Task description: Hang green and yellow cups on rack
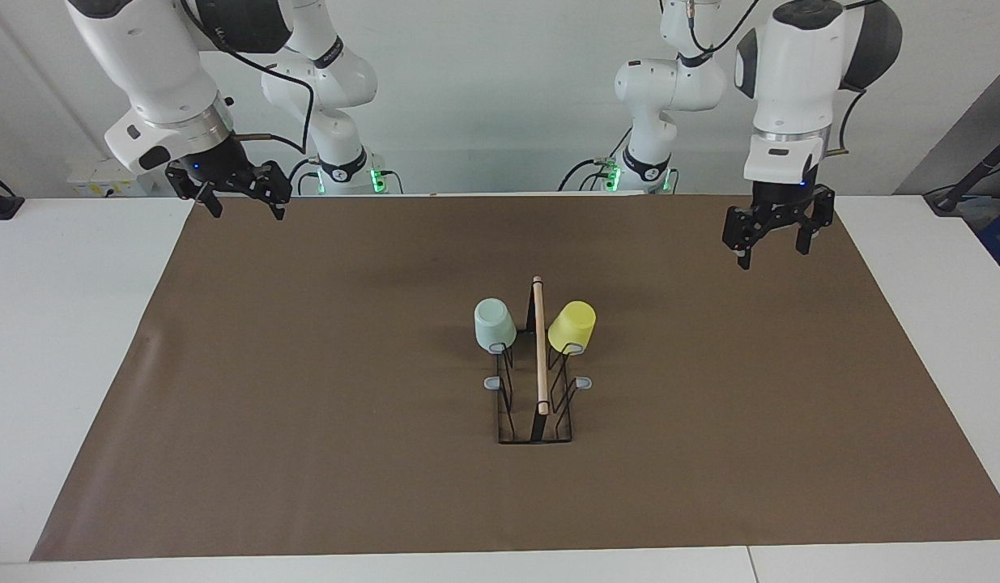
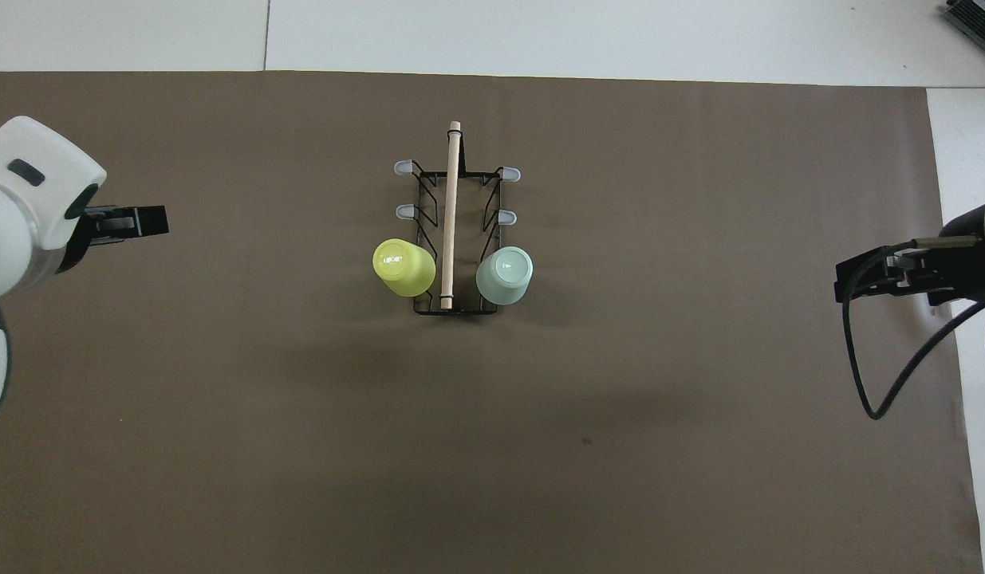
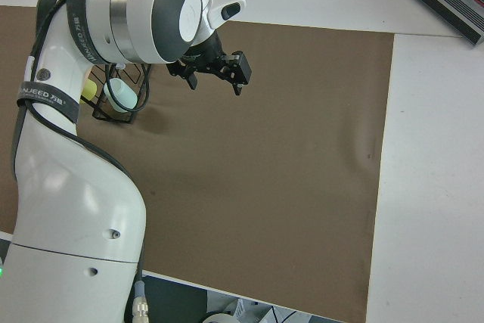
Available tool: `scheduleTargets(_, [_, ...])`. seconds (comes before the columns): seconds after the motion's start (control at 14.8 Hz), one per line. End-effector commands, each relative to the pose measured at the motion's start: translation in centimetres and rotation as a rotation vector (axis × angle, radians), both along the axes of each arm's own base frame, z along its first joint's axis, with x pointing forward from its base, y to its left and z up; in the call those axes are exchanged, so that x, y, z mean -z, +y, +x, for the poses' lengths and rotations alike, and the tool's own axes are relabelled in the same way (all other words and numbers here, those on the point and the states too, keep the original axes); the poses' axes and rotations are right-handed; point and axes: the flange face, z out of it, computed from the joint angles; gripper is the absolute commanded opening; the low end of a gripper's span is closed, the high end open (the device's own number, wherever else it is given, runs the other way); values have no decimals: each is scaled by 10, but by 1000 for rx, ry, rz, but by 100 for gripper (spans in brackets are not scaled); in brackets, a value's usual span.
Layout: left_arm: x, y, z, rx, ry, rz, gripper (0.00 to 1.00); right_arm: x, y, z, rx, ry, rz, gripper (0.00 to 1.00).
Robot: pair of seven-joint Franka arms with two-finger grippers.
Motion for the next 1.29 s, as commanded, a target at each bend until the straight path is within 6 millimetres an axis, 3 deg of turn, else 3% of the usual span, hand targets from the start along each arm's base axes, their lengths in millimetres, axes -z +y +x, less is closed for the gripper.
scheduleTargets(0.0, [-24, 5, 18, 47, 80, -29, 100, 0, -1, -8, 8, 1, 13, 100])
scheduleTargets(0.2, [-36, 6, 19, 62, 159, -47, 100, -1, 1, -10, -3, 8, 12, 100])
scheduleTargets(0.47, [-50, 10, -5, 128, 194, -42, 100, 0, -2, -8, 6, 3, 12, 100])
scheduleTargets(0.75, [-41, 10, -25, 120, 245, -42, 100, 0, -8, -8, 17, 3, 12, 100])
scheduleTargets(1.22, [-32, 1, -28, 125, 267, -25, 100, 0, -4, -9, 12, 3, 12, 100])
